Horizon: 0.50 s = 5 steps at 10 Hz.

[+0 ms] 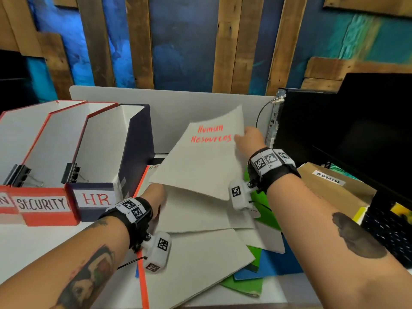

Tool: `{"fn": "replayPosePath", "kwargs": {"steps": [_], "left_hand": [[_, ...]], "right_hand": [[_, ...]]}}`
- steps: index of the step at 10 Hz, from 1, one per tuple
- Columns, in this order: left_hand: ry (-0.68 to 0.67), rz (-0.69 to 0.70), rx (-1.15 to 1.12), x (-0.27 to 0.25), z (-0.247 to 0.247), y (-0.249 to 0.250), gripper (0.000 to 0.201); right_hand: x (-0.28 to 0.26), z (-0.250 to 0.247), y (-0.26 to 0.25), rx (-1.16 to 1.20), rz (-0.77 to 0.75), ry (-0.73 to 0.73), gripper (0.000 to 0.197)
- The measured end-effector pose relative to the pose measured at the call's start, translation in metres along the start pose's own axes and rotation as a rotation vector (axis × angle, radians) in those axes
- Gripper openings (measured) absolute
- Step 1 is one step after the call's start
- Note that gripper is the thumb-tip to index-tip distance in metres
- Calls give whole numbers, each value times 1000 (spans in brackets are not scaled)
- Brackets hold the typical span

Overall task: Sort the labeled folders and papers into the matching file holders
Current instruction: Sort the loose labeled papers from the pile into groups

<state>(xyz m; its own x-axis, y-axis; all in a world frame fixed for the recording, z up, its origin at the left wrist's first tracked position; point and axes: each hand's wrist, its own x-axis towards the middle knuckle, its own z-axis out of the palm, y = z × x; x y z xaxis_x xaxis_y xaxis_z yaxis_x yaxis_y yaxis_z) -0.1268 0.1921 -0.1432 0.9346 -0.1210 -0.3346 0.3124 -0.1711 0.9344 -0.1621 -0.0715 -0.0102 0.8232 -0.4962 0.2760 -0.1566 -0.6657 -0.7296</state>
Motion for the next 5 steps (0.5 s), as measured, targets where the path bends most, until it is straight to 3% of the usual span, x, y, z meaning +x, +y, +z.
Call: {"fn": "replayPosePath", "kwargs": {"steps": [1, 2, 3, 4, 5], "left_hand": [[33, -127, -317, 23, -5, -10, 104], [-113, -135, -336, -3, -8, -2, 99], [-200, -64, -238, -21, -12, 8, 61], [-345, -47, -146, -24, -18, 13, 30], [-395, -14, 6, -18, -20, 9, 38]], "right_hand": [[-11, 15, 28, -199, 83, -139, 34], [-23, 20, 52, -343, 112, -229, 40], [-35, 23, 73, -375, 134, -336, 43], [-42, 26, 87, -207, 120, -390, 34], [-47, 27, 86, -29, 87, -426, 24]]}}
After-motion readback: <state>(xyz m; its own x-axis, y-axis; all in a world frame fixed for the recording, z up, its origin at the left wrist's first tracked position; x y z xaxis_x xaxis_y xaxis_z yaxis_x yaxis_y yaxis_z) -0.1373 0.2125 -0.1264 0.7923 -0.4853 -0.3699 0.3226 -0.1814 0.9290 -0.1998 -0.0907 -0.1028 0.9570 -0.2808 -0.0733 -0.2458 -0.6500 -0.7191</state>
